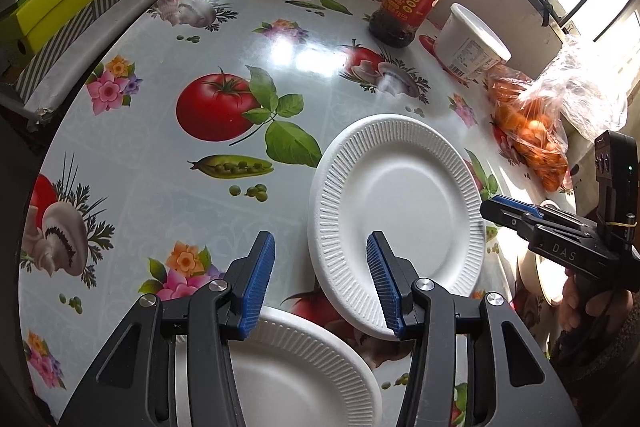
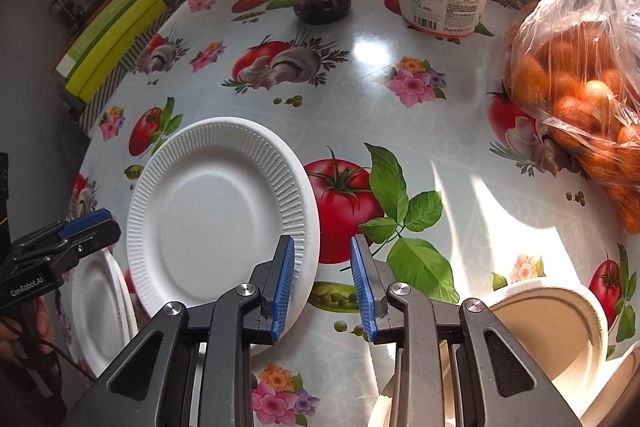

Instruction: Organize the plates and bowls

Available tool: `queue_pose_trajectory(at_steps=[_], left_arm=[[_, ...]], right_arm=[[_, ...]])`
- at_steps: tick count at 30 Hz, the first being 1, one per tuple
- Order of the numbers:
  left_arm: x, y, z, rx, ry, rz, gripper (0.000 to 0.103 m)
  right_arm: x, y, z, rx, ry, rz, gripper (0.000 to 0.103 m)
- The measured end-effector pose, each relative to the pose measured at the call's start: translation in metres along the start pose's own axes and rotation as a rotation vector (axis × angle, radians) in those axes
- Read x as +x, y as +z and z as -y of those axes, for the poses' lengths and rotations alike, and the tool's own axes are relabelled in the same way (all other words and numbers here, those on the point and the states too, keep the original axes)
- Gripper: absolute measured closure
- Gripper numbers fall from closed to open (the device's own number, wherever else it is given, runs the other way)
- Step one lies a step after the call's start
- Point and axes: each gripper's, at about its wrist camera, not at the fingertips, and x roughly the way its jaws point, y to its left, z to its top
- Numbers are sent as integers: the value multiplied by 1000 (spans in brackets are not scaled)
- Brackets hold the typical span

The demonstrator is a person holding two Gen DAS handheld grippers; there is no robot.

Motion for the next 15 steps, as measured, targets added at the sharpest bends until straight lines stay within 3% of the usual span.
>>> queue_pose_trajectory(at_steps=[6, 12, 14, 15], left_arm=[[8, 0, 0, 4, 3, -18, 54], [11, -1, -1, -7, -4, -26, 59], [12, 0, -1, -7, -4, -29, 69], [12, 0, 0, -6, -3, -29, 70]], right_arm=[[4, 2, -1, -1, 15, -10, 75], [9, 1, -2, 6, 23, -18, 81], [10, 1, -2, 9, 27, -20, 83], [10, 1, -2, 10, 25, -20, 84]])
